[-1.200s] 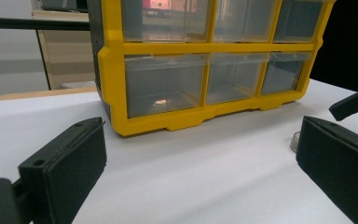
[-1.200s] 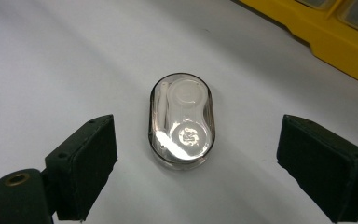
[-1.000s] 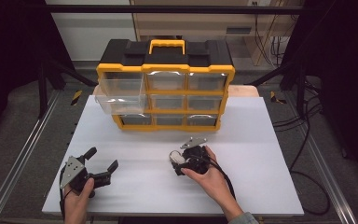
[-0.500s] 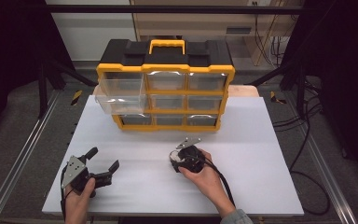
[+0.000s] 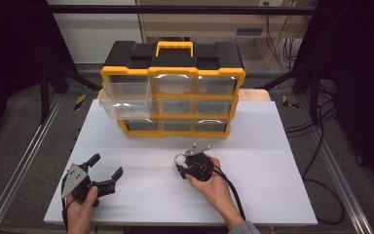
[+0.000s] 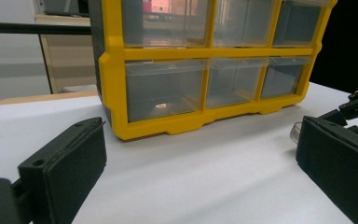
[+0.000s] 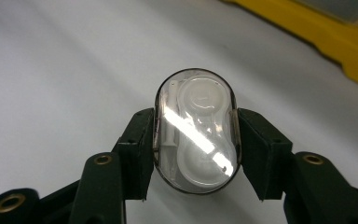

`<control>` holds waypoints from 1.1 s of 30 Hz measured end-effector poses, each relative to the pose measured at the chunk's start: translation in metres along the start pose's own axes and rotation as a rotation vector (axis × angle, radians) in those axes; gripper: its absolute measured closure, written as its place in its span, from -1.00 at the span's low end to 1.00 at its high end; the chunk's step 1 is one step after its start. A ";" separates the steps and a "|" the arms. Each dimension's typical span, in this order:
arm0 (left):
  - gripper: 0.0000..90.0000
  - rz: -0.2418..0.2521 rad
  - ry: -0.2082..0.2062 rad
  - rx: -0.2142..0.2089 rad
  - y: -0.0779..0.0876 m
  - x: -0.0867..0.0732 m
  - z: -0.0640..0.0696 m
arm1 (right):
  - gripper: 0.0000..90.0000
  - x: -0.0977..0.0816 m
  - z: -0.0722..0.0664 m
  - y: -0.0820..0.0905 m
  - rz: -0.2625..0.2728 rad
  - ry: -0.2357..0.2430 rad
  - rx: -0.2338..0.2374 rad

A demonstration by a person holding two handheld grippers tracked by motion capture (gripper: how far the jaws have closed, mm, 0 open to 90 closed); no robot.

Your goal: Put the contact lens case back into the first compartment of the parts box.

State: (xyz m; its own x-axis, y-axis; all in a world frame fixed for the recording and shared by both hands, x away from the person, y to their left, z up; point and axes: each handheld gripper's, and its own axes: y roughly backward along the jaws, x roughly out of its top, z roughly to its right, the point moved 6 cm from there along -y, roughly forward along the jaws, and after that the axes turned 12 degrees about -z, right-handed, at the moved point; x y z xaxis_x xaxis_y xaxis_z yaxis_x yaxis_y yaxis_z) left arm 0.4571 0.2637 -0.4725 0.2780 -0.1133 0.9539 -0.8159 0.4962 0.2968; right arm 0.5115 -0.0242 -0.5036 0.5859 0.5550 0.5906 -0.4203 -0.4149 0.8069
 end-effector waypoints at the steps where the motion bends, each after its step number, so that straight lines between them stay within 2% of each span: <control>1: -0.97 0.003 0.000 0.004 0.001 0.000 -0.001 | 0.09 0.002 0.000 0.003 0.008 0.002 -0.003; 7: -0.97 0.010 0.006 0.011 0.003 0.000 -0.002 | 0.09 0.014 0.001 0.023 0.065 0.007 0.004; 14: -0.97 0.013 0.007 0.009 0.003 0.001 -0.002 | 0.09 0.028 0.005 0.047 0.108 0.024 -0.017; 29: -0.97 0.015 -0.005 0.013 0.004 0.002 -0.001 | 0.09 0.058 0.019 0.090 0.147 0.046 -0.038; 33: -0.97 0.019 -0.005 0.012 0.005 0.003 0.000 | 0.09 0.066 0.022 0.103 0.167 0.039 -0.047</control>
State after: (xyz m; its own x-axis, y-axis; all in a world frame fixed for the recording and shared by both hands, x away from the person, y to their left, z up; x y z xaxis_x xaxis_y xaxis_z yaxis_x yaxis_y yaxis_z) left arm 0.4540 0.2653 -0.4687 0.2604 -0.1082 0.9594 -0.8269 0.4880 0.2794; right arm 0.5224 -0.0464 -0.3822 0.4787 0.5090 0.7154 -0.5416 -0.4702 0.6969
